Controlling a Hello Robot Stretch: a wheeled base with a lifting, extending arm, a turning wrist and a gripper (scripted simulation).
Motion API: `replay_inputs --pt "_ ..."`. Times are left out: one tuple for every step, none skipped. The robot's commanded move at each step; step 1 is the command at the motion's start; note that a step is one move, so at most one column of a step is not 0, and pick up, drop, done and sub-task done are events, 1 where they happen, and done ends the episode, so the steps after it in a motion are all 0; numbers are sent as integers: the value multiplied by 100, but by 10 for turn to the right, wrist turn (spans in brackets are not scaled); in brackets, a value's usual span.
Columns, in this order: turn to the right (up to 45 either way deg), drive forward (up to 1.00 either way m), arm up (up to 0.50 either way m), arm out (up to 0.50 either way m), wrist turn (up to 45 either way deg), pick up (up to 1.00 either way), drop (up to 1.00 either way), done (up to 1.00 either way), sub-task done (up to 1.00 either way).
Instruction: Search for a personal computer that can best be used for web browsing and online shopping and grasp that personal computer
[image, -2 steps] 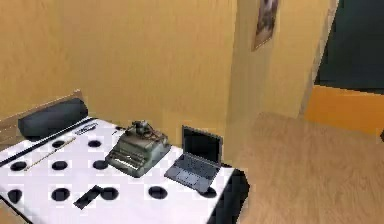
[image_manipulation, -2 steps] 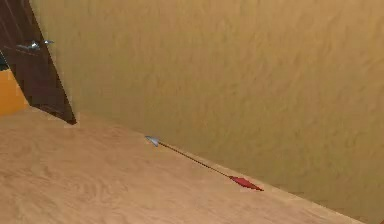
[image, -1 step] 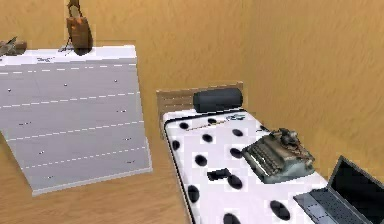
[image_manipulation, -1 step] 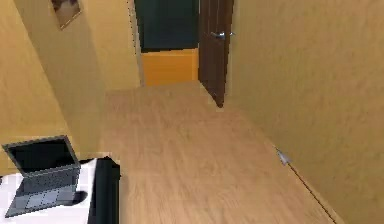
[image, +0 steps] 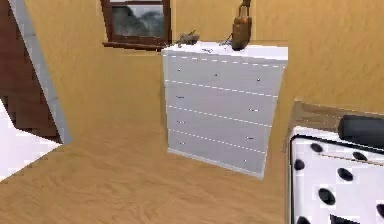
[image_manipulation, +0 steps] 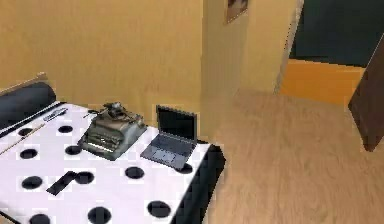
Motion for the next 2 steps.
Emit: replay_inputs --pt "450 0 0 0 0 0 0 0 0" --pt "450 0 0 0 0 0 0 0 0"
